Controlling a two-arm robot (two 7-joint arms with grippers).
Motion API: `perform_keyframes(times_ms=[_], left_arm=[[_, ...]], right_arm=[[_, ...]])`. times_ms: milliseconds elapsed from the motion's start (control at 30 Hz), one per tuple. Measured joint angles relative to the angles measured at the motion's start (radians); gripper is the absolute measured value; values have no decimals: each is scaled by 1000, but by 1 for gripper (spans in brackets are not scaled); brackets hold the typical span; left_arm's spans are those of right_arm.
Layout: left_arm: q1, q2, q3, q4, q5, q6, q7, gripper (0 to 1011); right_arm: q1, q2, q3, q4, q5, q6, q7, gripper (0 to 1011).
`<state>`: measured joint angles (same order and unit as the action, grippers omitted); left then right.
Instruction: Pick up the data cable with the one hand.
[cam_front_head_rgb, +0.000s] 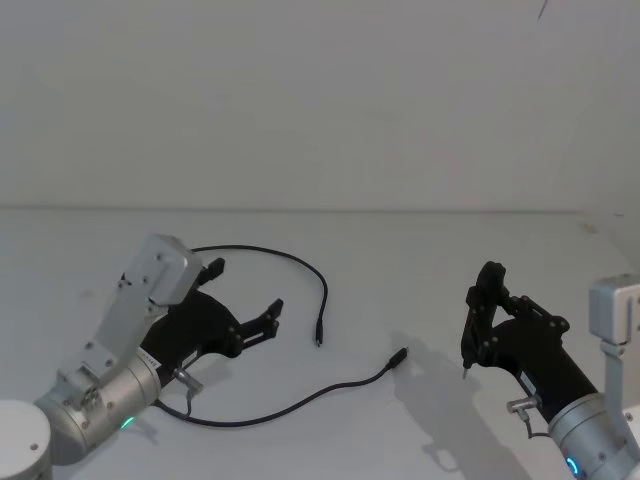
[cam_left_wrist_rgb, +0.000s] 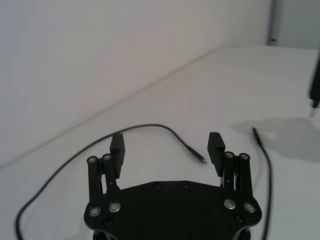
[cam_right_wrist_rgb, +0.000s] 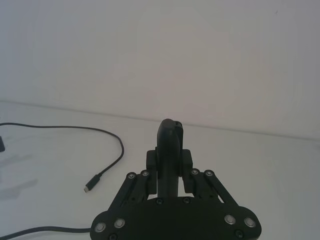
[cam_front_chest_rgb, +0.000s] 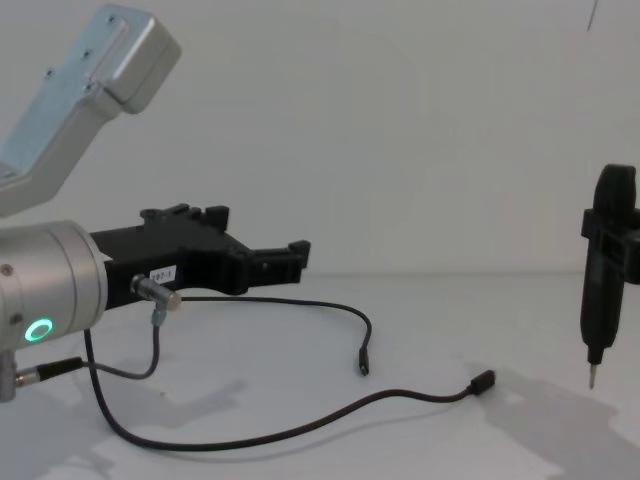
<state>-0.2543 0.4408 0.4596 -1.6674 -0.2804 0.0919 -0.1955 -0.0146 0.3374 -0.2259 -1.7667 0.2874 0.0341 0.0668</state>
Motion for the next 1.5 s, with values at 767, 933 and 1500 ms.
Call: perform_keyframes(times_ms=[767, 933, 1500], left_arm=[[-68, 44, 52, -20, -165, 261, -257, 1001], [-87, 25, 72, -3, -188, 329, -264, 1001], [-136, -34, 132, 41, -156, 432, -190, 1001]], right_arm=[[0, 0, 0, 0, 0, 0, 0, 279], [0, 0, 0, 0, 0, 0, 0, 279], [0, 0, 0, 0, 0, 0, 0, 279]])
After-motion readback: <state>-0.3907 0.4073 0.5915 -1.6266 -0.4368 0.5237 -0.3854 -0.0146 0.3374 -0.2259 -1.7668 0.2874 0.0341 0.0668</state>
